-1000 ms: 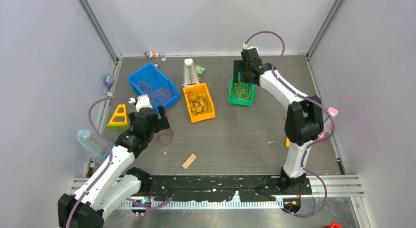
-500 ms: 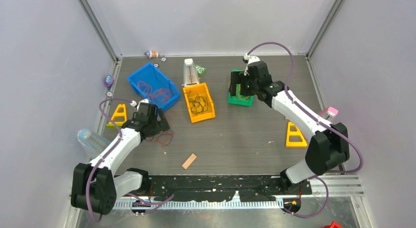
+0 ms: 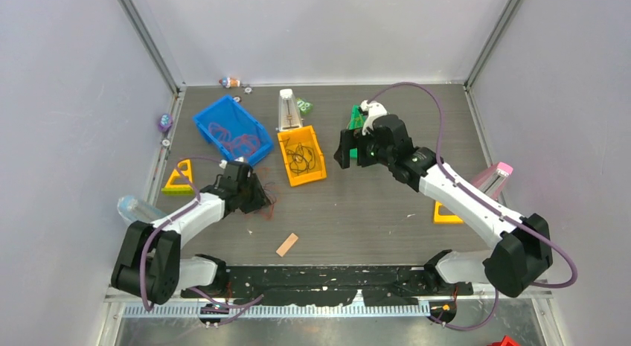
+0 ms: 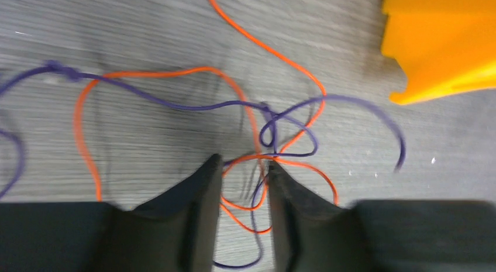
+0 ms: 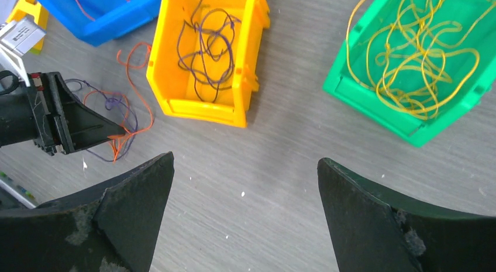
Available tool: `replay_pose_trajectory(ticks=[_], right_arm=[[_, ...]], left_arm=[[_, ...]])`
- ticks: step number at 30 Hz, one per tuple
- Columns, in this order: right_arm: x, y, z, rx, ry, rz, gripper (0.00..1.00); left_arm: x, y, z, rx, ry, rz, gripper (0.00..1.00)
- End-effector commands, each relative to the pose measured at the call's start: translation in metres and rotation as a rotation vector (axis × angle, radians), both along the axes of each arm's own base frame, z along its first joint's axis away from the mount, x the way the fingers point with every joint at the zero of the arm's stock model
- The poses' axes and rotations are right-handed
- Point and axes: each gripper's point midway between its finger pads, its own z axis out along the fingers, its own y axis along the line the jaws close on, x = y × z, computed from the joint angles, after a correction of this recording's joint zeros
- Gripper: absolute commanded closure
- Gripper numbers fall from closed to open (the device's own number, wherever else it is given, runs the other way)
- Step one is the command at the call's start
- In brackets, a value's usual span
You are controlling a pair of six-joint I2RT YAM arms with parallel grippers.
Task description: Untangle the cables
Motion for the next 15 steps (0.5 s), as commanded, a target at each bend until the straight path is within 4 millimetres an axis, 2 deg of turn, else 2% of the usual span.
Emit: replay_pose_trajectory(ticks=[1, 4, 5, 6, 8, 10, 12, 14, 15], right_arm=[[-0.011, -0.005, 0.010, 0.044, -0.044, -0.008, 0.02], [-0.020, -0.011, 0.011, 0.049, -0.059, -0.008, 0.03], [-0.024, -0.013, 0.005, 0.043, -0.051, -0.003, 0.03], [-0.026, -0.014, 0.009, 0.055, -0.066, 0.001, 0.03], [-0.034, -0.014, 0.005, 0.068, -0.066, 0.025, 0.03], [-0.041, -0.014, -0.002, 0.075, -0.058, 0.040, 0.03], [-0.047, -0.013, -0.008, 0.086, -0.046, 0.057, 0.03], [-0.054, -0.008, -0.015, 0.107, -0.028, 0.092, 0.03], [-0.057, -0.006, -0.021, 0.117, -0.017, 0.103, 0.03]], left_arm=[[-0.011, -0.047, 0.002, -0.140, 0.000, -0.139, 0.74], [-0.014, -0.081, 0.020, -0.167, -0.048, -0.255, 0.85], [-0.015, -0.094, 0.029, -0.185, -0.066, -0.297, 0.85], [-0.018, -0.108, 0.038, -0.212, -0.083, -0.344, 0.85], [-0.022, -0.132, 0.056, -0.263, -0.117, -0.420, 0.81], [-0.025, -0.147, 0.076, -0.304, -0.154, -0.477, 0.75], [-0.028, -0.154, 0.094, -0.331, -0.193, -0.516, 0.62], [-0.027, -0.150, 0.105, -0.317, -0.229, -0.523, 0.44], [-0.026, -0.145, 0.109, -0.294, -0.242, -0.522, 0.39]])
